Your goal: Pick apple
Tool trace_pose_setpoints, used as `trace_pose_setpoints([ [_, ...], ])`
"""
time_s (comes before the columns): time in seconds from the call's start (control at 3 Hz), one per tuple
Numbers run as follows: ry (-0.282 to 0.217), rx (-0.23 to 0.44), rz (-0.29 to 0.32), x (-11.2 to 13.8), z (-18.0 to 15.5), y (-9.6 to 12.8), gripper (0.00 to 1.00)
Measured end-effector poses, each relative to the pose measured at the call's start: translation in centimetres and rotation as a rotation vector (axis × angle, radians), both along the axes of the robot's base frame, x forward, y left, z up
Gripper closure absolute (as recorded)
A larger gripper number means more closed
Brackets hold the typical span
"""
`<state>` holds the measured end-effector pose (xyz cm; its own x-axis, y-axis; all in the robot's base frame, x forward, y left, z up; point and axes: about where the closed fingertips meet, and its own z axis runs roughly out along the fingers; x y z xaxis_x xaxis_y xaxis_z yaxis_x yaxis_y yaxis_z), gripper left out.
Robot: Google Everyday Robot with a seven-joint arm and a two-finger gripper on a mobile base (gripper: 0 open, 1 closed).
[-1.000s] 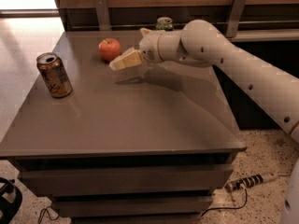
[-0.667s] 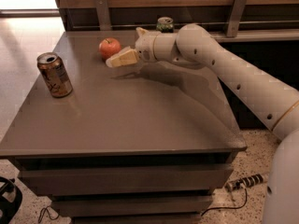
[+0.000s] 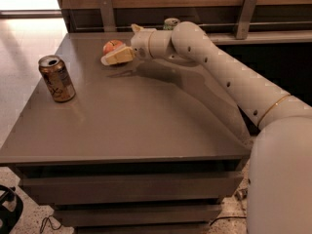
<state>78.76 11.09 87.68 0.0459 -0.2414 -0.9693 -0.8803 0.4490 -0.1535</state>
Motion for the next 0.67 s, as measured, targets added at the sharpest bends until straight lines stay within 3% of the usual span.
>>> trace_pose_setpoints([
  [0.67, 0.056, -0.023, 0.042, 1.2, -1.9, 2.3, 0.00],
])
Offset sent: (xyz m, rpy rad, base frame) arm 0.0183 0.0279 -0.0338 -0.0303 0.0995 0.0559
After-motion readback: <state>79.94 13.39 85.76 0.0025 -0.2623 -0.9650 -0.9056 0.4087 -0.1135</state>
